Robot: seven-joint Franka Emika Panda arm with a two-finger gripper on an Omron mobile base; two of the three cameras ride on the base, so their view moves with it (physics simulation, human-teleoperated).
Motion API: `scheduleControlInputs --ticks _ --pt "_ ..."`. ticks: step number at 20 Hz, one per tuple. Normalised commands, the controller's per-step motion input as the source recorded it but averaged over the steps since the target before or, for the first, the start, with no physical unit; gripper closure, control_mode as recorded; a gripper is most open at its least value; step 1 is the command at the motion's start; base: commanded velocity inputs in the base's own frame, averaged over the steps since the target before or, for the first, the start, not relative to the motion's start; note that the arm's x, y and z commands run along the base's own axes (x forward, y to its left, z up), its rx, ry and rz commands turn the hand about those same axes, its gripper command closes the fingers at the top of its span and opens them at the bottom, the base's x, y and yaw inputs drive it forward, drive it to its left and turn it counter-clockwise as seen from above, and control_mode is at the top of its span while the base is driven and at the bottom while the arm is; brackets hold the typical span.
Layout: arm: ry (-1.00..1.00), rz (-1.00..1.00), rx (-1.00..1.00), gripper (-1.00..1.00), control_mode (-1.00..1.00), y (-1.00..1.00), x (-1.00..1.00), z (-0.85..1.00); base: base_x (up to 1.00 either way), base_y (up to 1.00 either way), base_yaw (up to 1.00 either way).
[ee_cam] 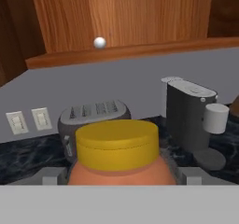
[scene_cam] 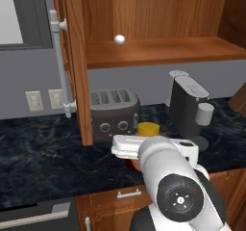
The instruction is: Pick the syrup bottle and honey bottle from the cabinet and place them next to the mug.
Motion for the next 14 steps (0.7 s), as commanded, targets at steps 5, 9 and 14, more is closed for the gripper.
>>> scheduleControlInputs --ticks 5,9,14 --pt "-0.40 0.13 0.00 1.00 -1.00 -0.27 0.13 -1.00 0.00 0.00 0.00" --pt "-0.41 0.15 0.00 1.00 -1.00 -0.41 0.18 -1.00 0.00 0.00 0.00" --pt "-0.26 0.09 0.00 1.00 -1.00 -0.28 0.19 -0.50 0.00 0.00 0.00"
